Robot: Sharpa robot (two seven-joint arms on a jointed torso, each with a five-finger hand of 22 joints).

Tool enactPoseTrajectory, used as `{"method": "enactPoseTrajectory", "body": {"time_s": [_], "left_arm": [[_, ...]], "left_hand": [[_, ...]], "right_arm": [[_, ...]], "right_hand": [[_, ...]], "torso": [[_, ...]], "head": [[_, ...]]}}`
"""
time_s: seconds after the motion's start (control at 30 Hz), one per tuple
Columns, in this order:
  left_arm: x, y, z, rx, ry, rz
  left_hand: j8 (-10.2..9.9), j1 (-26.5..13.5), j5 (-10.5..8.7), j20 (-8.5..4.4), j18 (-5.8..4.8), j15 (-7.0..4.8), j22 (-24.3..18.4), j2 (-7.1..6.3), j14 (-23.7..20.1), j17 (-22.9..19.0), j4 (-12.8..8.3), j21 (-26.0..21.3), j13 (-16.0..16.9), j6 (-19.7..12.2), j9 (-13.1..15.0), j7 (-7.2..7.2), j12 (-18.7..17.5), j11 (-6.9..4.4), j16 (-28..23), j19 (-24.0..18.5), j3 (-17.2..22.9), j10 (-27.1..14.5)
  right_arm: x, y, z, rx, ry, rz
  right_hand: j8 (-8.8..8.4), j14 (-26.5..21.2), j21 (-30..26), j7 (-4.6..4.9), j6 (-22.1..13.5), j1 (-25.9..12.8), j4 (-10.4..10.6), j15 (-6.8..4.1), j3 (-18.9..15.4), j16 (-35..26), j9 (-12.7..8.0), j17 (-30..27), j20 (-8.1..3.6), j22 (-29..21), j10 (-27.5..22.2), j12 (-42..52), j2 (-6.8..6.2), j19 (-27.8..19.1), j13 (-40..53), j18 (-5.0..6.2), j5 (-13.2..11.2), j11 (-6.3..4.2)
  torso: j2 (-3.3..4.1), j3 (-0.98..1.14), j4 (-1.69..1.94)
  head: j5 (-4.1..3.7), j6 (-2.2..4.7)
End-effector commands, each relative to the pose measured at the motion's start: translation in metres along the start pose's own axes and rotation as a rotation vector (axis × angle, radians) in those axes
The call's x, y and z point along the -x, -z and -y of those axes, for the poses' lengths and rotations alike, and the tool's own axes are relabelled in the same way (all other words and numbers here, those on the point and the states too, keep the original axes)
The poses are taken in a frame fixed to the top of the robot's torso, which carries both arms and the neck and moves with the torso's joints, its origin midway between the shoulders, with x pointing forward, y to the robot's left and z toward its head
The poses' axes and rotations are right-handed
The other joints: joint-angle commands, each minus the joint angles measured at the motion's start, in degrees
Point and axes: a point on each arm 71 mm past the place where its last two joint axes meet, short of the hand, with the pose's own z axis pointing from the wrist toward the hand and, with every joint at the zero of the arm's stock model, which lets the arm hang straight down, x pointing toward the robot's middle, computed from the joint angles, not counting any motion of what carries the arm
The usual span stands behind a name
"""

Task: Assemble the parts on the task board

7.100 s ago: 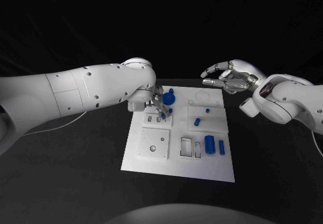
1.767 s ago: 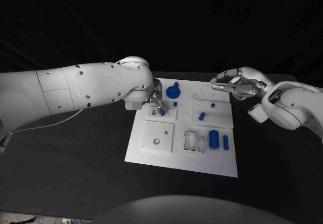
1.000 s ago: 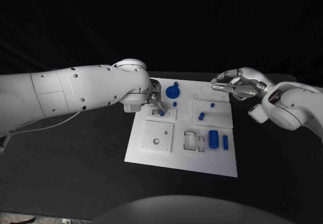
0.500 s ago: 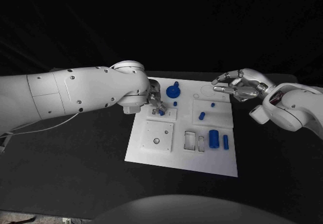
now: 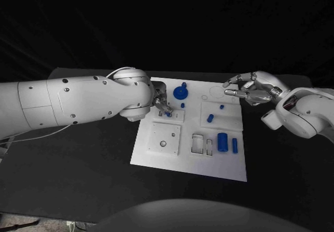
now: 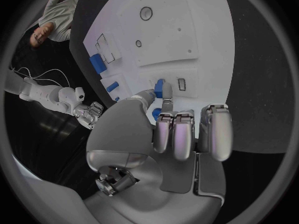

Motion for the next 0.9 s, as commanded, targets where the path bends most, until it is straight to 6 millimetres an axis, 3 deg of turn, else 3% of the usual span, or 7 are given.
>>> {"method": "enactPoseTrajectory", "body": {"time_s": [0.03,0.37,0.53,0.73,0.9], "left_arm": [[0.004,0.003,-0.002,0.048,-0.034,0.119],[-0.007,0.005,-0.002,0.029,-0.076,0.220],[-0.016,0.004,-0.001,0.013,-0.106,0.272],[-0.027,0.000,-0.003,0.022,-0.096,0.251],[-0.032,-0.002,-0.002,0.017,-0.091,0.263]], "left_hand": [[-0.34,-0.87,-0.54,-0.11,-0.78,-0.39,9.39,0.04,6.04,15.07,-2.73,0.21,15.07,0.45,-0.07,-0.58,0.17,-0.64,0.14,0.41,3.38,6.21],[-0.58,-2.04,-1.60,-0.28,-0.85,-0.57,9.67,-0.31,6.04,15.07,-1.66,0.36,15.07,1.28,-0.14,-0.81,0.17,-0.82,0.14,0.75,3.87,6.21],[-0.78,-2.38,-2.06,-0.54,-0.97,-0.88,10.07,-0.92,6.04,15.07,-1.11,0.64,15.07,2.36,-0.19,-1.19,0.17,-1.16,0.14,1.23,4.46,6.21],[-1.12,-2.74,-2.95,-0.74,-0.99,-1.07,10.12,-1.22,6.04,15.07,-0.51,0.63,15.07,2.94,-0.25,-1.33,0.17,-1.33,0.14,1.34,4.98,6.21],[-1.32,-3.12,-3.52,-0.84,-1.01,-1.15,10.20,-1.34,6.04,15.07,0.01,0.67,15.07,3.27,-0.27,-1.37,0.17,-1.39,0.14,1.45,5.17,6.21]], "right_arm": [[-0.001,0.001,-0.003,0.041,0.011,0.022],[-0.003,0.003,-0.003,0.060,0.014,0.041],[-0.004,0.005,-0.001,0.061,0.013,0.047],[-0.006,0.006,0.001,0.059,0.011,0.046],[-0.006,0.007,0.002,0.058,0.011,0.049]], "right_hand": [[-0.23,5.87,-0.46,0.05,-0.06,0.60,-0.43,0.37,-0.08,0.20,-0.07,15.09,0.44,12.69,6.16,-0.30,0.08,0.23,14.89,0.51,0.26,0.44],[-0.26,5.87,-1.05,0.09,-0.19,1.14,-0.65,0.43,-0.14,0.20,-0.23,15.09,0.49,12.46,6.16,-0.30,0.19,-0.38,14.89,0.68,0.82,0.49],[-0.27,5.87,-1.15,0.11,-0.24,1.32,-0.71,0.45,-0.17,0.20,-0.29,15.09,0.51,12.43,6.16,-0.30,0.25,-0.46,14.89,0.70,1.06,0.51],[-0.27,5.87,-1.15,0.11,-0.24,1.33,-0.71,0.45,-0.17,0.20,-0.29,15.09,0.51,12.43,6.16,-0.30,0.25,-0.47,14.89,0.70,1.07,0.51],[-0.27,5.87,-1.23,0.13,-0.25,1.40,-0.73,0.46,-0.18,0.20,-0.31,15.09,0.52,12.40,6.16,-0.30,0.28,-0.55,14.89,0.73,1.20,0.52]], "torso": [[-0.29,0.16,0.05],[-1.06,0.52,0.26],[-1.27,0.48,0.37],[-1.13,0.44,0.18],[-1.09,0.50,0.36]], "head": [[0.19,-0.06],[0.27,-0.06],[-0.05,-0.06],[-0.18,-0.06],[-0.34,-0.06]]}}
